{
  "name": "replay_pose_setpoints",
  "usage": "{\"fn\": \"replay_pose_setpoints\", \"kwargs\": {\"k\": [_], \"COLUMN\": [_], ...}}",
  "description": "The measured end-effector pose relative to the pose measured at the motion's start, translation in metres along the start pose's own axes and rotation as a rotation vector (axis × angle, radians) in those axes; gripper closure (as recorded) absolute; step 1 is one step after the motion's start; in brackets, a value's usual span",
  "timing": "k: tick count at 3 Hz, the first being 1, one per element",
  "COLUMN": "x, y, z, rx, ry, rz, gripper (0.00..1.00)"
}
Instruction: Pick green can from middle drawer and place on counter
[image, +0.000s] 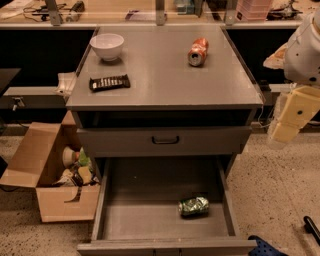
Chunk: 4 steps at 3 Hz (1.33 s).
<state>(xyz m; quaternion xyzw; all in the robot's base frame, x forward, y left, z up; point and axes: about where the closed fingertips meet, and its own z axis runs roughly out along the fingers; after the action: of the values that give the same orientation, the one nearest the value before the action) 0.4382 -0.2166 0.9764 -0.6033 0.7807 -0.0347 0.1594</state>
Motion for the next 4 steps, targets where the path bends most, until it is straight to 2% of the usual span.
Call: {"fn": "replay_pose_setpoints", "kwargs": {"k": [1,2,3,4], "x": [0.0,-0.001,0.001,0.006], "y": [0.0,0.003,0.019,0.047], "z": [0.003,0.022,0.071,0.134], "rx": [-0.003,-0.027,-0.083,-0.156], "ry": [-0.002,-0.015,-0.067,-0.128], "rz": [-0.002,-0.018,-0.062,-0.093], "gripper": [0.0,0.0,0.0,0.0]}}
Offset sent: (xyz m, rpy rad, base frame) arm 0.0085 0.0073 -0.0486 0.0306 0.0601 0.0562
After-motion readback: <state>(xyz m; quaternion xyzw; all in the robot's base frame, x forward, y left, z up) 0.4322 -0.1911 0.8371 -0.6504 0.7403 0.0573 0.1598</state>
